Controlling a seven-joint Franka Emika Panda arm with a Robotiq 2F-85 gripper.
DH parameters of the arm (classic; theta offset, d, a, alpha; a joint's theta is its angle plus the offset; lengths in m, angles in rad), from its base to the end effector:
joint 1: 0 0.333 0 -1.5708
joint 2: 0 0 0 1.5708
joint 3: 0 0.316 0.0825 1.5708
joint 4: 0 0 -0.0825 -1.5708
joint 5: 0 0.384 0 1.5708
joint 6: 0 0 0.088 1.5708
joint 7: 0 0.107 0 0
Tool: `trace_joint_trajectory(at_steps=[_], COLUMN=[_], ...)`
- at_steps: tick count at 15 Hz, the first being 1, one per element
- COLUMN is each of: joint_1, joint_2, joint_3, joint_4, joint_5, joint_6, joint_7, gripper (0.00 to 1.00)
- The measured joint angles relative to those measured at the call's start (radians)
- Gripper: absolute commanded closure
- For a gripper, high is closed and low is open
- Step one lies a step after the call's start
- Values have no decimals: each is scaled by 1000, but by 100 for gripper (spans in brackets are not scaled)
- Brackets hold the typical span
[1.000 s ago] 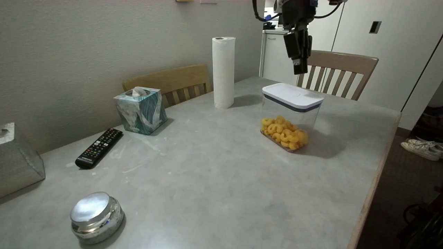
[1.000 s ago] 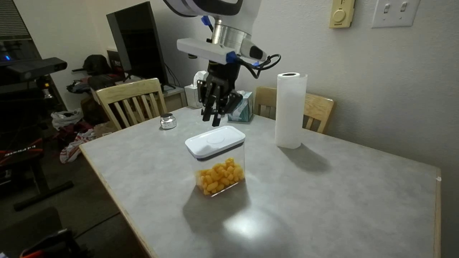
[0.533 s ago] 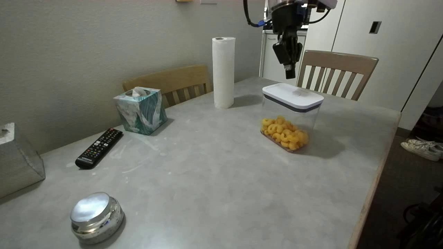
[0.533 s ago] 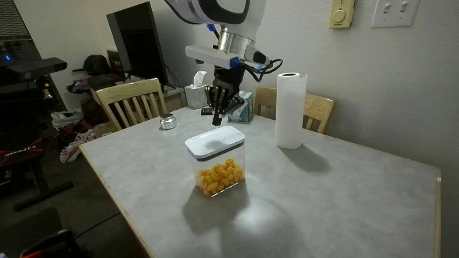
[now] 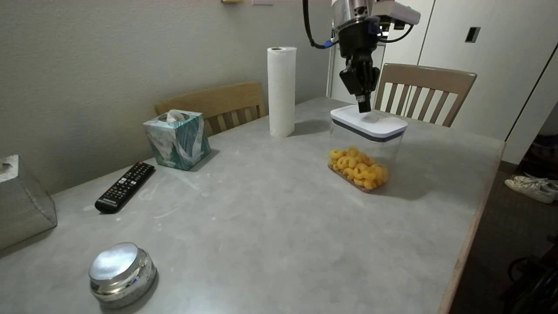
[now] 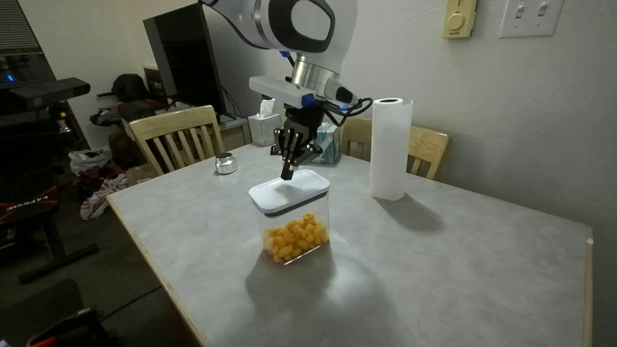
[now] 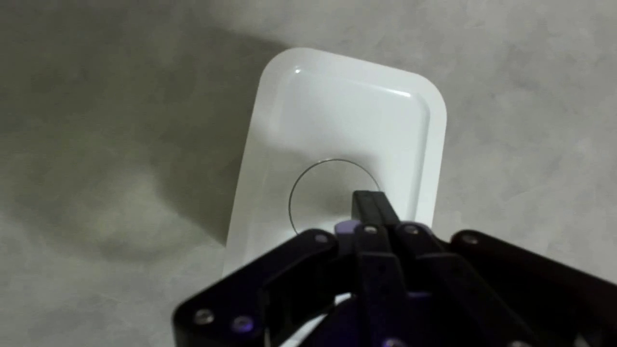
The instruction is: Open the clear container
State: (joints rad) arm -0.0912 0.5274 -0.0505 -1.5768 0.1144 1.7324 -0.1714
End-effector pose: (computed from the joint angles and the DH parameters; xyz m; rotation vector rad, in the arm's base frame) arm 0.6418 -0.0771 0.3093 -2.9568 0.0116 0.5285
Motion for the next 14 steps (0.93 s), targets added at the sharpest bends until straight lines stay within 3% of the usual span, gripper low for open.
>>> trace_joint_trajectory(at_steps=[14], joint_1=[-16], joint_2=[26], joint_3=[-1], joint_4=[-8], joint_5=[45], joint_6=[11], joint_7=[45], gripper=[100])
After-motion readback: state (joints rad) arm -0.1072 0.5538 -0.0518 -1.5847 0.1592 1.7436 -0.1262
